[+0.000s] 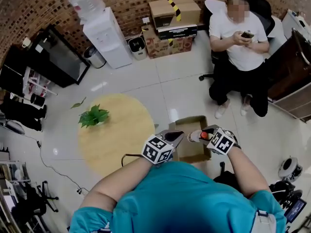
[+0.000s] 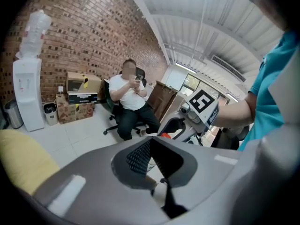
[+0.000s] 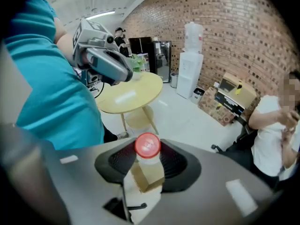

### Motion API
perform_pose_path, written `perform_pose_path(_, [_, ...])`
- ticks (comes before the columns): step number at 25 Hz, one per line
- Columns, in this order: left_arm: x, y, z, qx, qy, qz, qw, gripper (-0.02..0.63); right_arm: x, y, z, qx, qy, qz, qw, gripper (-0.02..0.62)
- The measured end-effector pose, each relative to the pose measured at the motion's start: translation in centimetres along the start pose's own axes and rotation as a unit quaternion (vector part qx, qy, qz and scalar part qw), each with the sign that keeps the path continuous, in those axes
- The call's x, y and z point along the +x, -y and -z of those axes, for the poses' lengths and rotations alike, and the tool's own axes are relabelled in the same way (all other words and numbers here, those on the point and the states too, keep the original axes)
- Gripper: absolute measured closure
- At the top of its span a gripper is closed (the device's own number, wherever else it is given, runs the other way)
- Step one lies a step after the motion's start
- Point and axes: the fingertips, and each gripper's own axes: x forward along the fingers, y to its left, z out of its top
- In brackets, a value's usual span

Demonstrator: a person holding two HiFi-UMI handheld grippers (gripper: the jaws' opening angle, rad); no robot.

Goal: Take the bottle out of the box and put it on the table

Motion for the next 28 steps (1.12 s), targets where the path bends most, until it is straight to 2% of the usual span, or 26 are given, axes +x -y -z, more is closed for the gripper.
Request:
perform_pose_path(6, [-9.6,-0.2,-3.6,0.016,0.071,-0.059,0.9956,0.605,-5.4,-3.6,-8.6,-0.084,-0.002,-0.030,0.996,0.445])
perform_pose_path(10, [-17.2,-0.4,-5.2,0.033,0.112,-0.097,0.9884,0.604,-7.6,-6.6,-15.2,-0.137,-0.004,-0.042,0.990,0.445])
perform_pose_path(15, [-27.2,-0.7,-5.7,0.032,0.169,-0.128,0.9767,0.604,-8.7,-11.7,-23.9,-0.203,0.009,-0.057,0.978,0.445])
perform_pose_path(18, [-32.9,-1.2,-4.1,0.032,0.200,-0.152,0.9673,0.605,-6.7,-15.0,-27.4,-0.227,0.008,-0.074,0.971,0.445])
perform_pose_path(22, [-40.0,-1.8,-1.4,0.027,0.221,-0.182,0.9577,0.605,-3.2,-19.2,-31.8,-0.255,0.004,-0.088,0.963,0.445])
perform_pose_path(26, [-44.9,-1.1,4.3,0.018,0.240,-0.210,0.9475,0.606,2.2,-23.8,-32.1,-0.271,-0.009,-0.100,0.957,0.445])
perform_pose_path(28, [-48.0,-1.6,5.4,0.006,0.247,-0.217,0.9443,0.606,4.5,-25.3,-33.8,-0.272,-0.017,-0.106,0.956,0.445])
